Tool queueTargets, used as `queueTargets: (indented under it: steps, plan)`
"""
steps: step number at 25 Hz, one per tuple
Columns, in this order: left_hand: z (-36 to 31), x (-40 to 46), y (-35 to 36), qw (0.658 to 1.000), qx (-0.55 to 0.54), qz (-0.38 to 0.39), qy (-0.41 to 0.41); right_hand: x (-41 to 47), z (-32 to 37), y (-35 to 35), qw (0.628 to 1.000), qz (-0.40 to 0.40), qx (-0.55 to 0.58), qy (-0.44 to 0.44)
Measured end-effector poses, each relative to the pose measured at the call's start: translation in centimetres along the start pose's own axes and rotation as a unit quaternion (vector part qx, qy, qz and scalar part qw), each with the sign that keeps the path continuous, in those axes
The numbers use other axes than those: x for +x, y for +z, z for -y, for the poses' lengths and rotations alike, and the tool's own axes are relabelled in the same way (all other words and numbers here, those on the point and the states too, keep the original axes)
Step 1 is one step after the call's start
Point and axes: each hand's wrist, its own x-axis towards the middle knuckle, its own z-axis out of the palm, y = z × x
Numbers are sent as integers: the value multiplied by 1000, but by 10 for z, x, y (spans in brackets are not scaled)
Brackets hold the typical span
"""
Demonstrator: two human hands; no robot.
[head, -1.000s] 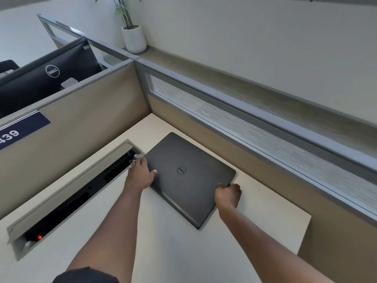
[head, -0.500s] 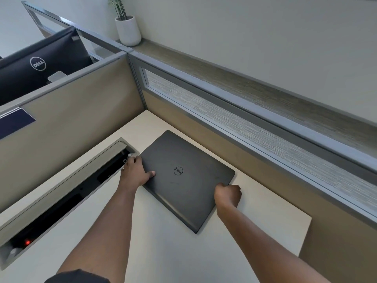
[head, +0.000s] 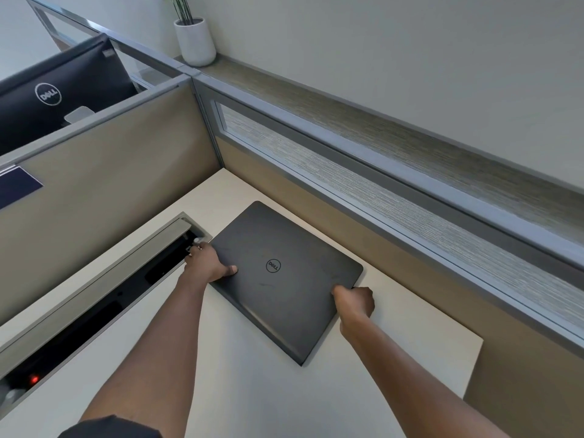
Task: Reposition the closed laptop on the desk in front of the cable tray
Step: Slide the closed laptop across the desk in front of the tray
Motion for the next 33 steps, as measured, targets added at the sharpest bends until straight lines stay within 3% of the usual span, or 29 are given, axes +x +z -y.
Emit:
queueTargets:
  steps: [7, 13, 20, 25, 33]
  plan:
    - [-1, 7, -6, 1000, 4, 8, -19, 11, 1, 1, 1000, 6, 7, 8]
    - [5, 17, -11, 998, -45, 21, -35, 23, 9, 3, 997, 5, -57, 49]
    - [18, 8, -8, 993, -90, 23, -71, 26, 2, 2, 997, 74, -29, 17]
    - [43, -23, 3, 982, -167, 7, -93, 19, 8, -2, 997, 36, -64, 36]
    - [90, -104, 42, 952, -258, -43, -161, 2, -3, -4, 992, 47, -97, -67]
